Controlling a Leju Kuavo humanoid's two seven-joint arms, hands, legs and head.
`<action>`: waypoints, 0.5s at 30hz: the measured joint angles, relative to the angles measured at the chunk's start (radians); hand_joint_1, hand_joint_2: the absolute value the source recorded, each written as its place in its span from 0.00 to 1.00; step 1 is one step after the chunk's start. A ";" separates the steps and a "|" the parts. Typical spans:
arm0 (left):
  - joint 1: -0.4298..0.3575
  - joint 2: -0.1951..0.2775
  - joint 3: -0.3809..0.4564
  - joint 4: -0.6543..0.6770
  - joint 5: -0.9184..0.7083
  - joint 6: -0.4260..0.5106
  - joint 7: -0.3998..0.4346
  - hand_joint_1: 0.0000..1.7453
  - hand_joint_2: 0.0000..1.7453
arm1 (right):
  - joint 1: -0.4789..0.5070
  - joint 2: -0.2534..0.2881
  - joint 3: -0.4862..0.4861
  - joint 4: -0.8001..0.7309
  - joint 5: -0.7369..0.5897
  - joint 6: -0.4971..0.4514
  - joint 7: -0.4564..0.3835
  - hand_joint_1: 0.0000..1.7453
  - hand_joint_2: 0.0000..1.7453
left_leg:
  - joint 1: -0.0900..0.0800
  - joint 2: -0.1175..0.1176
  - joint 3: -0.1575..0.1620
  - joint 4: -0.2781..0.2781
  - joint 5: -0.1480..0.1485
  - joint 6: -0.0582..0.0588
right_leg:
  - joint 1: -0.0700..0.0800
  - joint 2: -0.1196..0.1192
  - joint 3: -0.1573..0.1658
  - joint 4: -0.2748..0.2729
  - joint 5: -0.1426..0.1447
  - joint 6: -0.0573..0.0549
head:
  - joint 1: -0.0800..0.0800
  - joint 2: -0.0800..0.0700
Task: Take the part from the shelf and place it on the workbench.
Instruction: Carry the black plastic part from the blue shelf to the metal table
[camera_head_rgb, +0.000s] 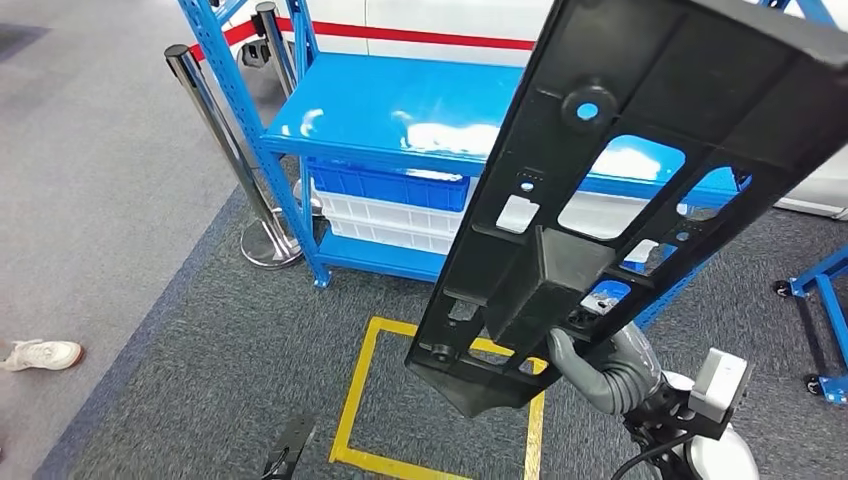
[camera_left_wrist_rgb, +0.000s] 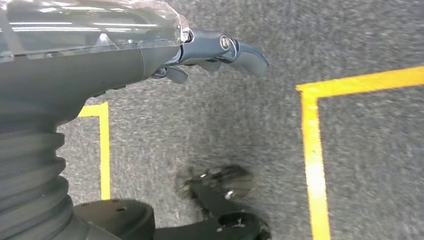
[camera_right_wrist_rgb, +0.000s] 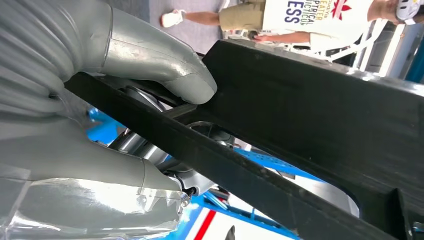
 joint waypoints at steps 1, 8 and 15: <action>0.000 0.000 0.000 0.000 -0.001 0.003 -0.002 0.00 1.00 | 0.002 0.000 -0.002 0.000 0.000 0.002 0.000 1.00 1.00 | -0.002 0.000 0.036 -0.030 0.032 0.006 | 0.002 0.000 -0.014 0.000 0.010 0.001 | 0.000 0.000; -0.004 0.005 0.000 0.000 -0.002 0.015 -0.014 0.00 1.00 | 0.009 0.000 -0.009 -0.001 -0.001 0.003 -0.001 1.00 1.00 | -0.019 -0.002 0.244 -0.338 0.019 0.054 | -0.003 -0.010 -0.038 -0.002 0.057 0.036 | 0.000 0.000; 0.005 0.001 0.005 0.000 -0.004 0.018 -0.016 0.00 1.00 | 0.036 0.001 -0.022 -0.012 0.000 0.002 -0.006 1.00 1.00 | -0.013 -0.035 0.190 -0.333 0.069 0.061 | -0.009 0.002 -0.112 0.248 -0.099 0.059 | 0.000 0.000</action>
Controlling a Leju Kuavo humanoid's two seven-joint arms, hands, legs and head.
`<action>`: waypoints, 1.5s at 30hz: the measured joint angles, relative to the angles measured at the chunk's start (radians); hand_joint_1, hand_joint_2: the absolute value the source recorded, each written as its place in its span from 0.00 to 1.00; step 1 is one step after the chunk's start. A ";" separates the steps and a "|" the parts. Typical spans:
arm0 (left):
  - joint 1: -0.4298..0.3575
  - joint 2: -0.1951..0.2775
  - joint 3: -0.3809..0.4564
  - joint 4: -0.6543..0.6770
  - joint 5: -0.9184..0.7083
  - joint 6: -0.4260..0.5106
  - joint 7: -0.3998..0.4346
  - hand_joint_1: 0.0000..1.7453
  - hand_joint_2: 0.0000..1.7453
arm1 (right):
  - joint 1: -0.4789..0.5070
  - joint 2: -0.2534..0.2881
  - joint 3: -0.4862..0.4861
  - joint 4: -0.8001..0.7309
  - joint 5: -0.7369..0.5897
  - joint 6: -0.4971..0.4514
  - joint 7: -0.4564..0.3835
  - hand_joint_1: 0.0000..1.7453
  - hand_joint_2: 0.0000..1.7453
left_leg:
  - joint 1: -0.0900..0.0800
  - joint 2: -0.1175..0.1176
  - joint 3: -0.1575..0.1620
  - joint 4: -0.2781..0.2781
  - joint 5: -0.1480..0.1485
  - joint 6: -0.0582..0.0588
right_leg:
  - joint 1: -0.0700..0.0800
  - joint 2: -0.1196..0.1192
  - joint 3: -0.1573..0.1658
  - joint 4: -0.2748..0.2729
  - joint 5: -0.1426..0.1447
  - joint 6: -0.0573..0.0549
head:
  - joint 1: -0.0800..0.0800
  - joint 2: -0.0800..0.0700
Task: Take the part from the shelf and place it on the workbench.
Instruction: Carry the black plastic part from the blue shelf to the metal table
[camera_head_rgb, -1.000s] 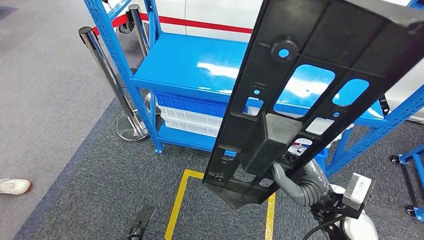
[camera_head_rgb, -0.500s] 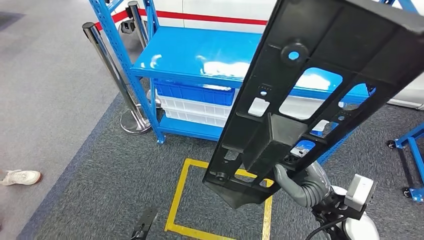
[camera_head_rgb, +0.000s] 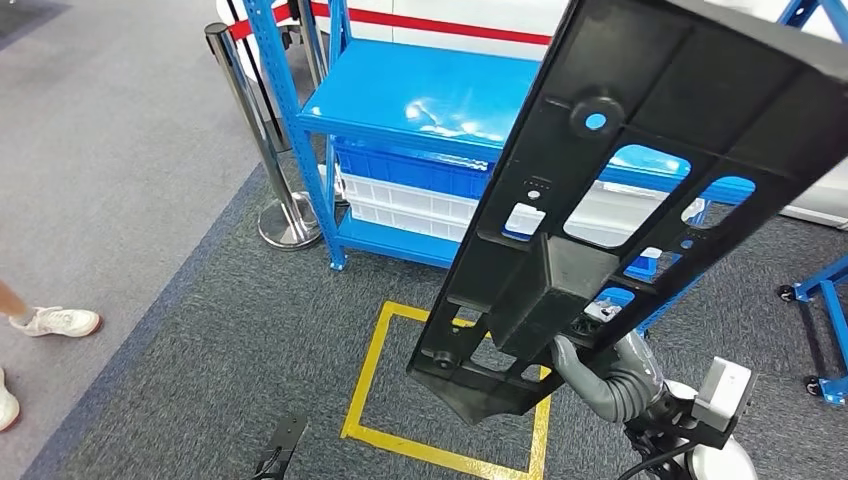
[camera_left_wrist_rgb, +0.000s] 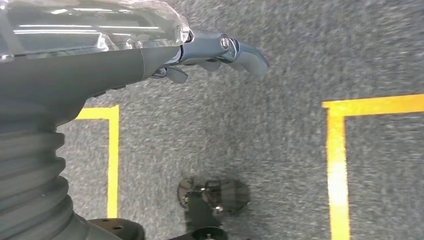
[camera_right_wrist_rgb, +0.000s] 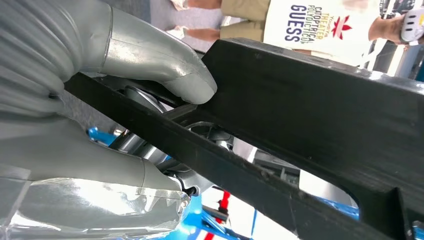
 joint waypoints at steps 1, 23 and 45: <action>0.002 -0.001 0.000 0.000 0.000 0.000 0.000 0.00 1.00 | 0.003 0.000 -0.001 -0.003 0.000 0.001 -0.002 1.00 1.00 | 0.001 -0.009 -0.007 0.007 0.001 -0.003 | -0.002 0.004 0.034 -0.046 0.023 0.001 | 0.000 0.000; 0.010 -0.001 0.002 0.000 -0.003 0.003 -0.013 0.00 1.00 | 0.061 0.024 -0.004 -0.109 0.019 0.027 -0.019 1.00 1.00 | -0.005 0.075 -0.067 0.044 0.017 -0.032 | 0.005 -0.109 0.159 -0.248 0.065 -0.019 | -0.004 0.000; 0.014 -0.002 0.018 0.000 -0.011 0.004 -0.007 0.00 1.00 | 0.079 0.043 -0.009 -0.168 -0.004 0.047 -0.007 1.00 1.00 | 0.008 0.008 -0.188 0.250 -0.068 -0.059 | -0.008 -0.003 0.163 -0.252 0.065 -0.041 | -0.014 0.000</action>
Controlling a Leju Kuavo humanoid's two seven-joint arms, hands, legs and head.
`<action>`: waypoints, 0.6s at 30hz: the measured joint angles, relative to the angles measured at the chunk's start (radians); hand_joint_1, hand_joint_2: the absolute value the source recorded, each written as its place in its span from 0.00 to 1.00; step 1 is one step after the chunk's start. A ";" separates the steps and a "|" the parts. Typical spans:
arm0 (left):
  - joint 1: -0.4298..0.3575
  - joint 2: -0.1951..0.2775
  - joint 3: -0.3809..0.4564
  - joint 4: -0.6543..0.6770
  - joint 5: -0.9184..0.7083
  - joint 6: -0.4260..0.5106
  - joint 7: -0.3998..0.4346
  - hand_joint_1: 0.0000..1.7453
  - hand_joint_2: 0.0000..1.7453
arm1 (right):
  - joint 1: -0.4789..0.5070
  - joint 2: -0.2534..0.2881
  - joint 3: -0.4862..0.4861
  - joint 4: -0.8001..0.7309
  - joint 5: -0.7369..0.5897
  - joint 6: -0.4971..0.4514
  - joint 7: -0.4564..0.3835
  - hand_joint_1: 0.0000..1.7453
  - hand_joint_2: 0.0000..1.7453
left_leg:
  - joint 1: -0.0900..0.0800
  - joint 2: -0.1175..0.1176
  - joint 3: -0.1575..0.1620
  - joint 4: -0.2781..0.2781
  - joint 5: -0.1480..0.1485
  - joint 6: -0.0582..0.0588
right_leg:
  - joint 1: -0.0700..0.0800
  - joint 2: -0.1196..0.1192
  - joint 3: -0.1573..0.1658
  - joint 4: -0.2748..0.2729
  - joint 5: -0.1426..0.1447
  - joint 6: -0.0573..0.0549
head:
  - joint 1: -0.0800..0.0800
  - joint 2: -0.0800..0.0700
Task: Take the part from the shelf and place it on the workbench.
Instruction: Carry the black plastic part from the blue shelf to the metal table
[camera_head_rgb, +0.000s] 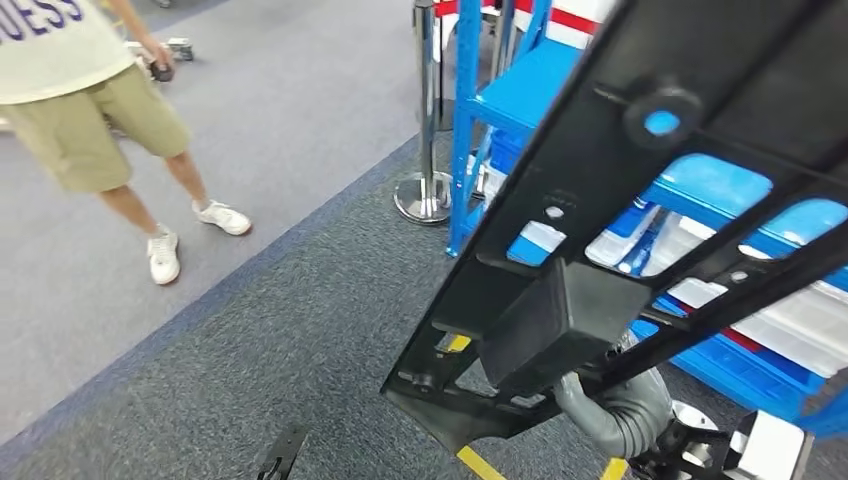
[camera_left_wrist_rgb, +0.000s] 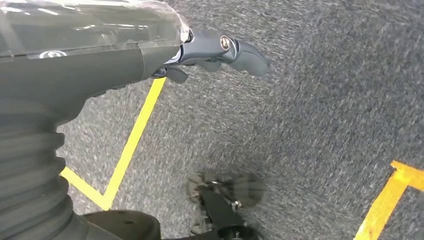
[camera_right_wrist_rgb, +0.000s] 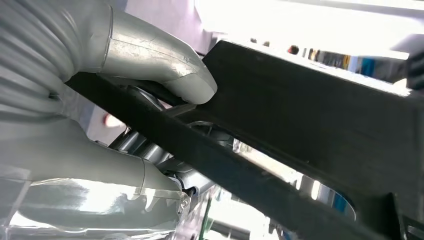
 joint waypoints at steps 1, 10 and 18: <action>0.000 0.000 0.000 0.000 -0.001 0.000 0.000 0.00 1.00 | 0.004 0.000 0.000 -0.002 0.000 0.001 0.000 1.00 1.00 | 0.004 0.009 -0.025 0.052 -0.017 -0.005 | 0.001 -0.015 0.000 0.000 -0.001 0.000 | 0.000 0.000; 0.000 0.001 0.000 0.000 -0.007 0.000 0.002 0.00 1.00 | 0.020 0.005 -0.003 -0.035 0.000 0.010 0.013 1.00 1.00 | -0.004 0.068 0.109 -0.208 0.102 0.030 | 0.011 -0.105 0.018 -0.005 -0.013 0.034 | 0.000 0.000; -0.001 -0.002 0.001 0.000 -0.004 0.000 0.007 0.00 1.00 | 0.046 0.006 -0.019 -0.045 -0.001 0.018 0.014 1.00 1.00 | -0.004 -0.028 0.111 -0.221 0.116 0.061 | 0.005 0.007 -0.117 0.269 -0.129 0.043 | 0.000 0.000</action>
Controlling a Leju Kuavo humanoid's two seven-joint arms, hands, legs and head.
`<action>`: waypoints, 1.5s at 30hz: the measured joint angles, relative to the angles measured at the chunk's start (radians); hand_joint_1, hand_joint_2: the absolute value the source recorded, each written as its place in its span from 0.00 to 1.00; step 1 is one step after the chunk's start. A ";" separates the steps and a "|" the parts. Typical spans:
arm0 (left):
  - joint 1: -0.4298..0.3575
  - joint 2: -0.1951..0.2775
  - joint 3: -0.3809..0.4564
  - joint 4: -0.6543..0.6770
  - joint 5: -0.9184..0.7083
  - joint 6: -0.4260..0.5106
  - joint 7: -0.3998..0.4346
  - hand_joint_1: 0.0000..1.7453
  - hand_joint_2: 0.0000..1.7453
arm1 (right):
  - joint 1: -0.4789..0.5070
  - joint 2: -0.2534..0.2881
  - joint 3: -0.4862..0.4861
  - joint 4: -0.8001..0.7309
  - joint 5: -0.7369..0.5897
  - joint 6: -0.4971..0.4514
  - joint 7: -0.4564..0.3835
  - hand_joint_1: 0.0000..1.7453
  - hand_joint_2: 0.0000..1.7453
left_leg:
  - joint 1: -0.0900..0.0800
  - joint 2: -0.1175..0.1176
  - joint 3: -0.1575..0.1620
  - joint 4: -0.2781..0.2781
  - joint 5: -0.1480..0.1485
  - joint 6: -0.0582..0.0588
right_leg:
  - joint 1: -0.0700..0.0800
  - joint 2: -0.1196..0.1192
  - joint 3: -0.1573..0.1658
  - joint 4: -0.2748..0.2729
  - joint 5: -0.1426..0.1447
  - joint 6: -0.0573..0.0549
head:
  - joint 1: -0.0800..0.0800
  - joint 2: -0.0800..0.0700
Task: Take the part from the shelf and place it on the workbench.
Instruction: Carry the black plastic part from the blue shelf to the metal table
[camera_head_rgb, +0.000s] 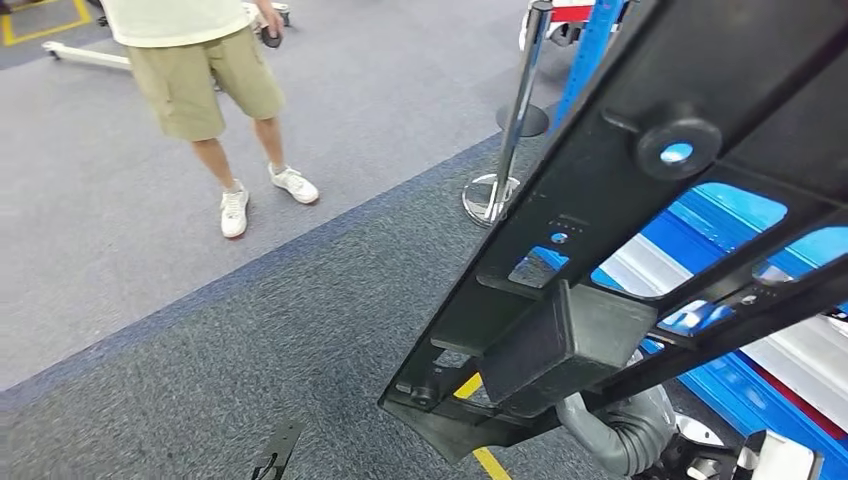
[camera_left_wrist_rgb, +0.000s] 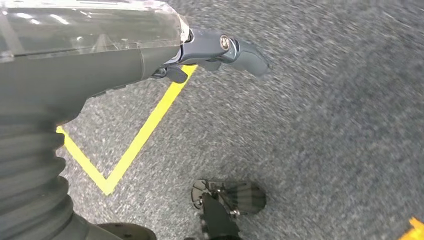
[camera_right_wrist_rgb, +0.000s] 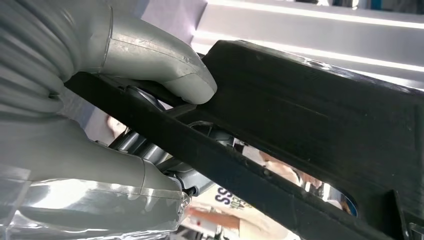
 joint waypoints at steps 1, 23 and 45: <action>0.001 0.000 0.000 0.000 0.000 0.000 0.001 0.00 1.00 | 0.001 0.000 -0.001 0.000 0.000 0.001 0.000 1.00 1.00 | 0.000 -0.015 0.000 0.003 -0.001 -0.001 | 0.000 0.004 0.018 -0.045 0.036 -0.002 | 0.000 0.000; 0.004 -0.004 0.007 0.000 0.000 0.005 0.011 0.00 1.00 | 0.016 0.008 -0.006 -0.004 0.009 0.017 -0.003 1.00 1.00 | -0.002 0.083 -0.010 0.015 -0.009 -0.022 | 0.008 -0.114 0.147 -0.274 0.103 -0.006 | -0.004 0.000; 0.002 -0.005 0.010 0.000 -0.023 -0.004 0.002 0.00 1.00 | 0.090 0.006 -0.011 -0.023 0.056 0.003 -0.051 1.00 1.00 | 0.010 0.041 -0.153 0.304 -0.133 -0.056 | 0.007 -0.039 0.120 -0.268 0.119 -0.043 | -0.006 0.000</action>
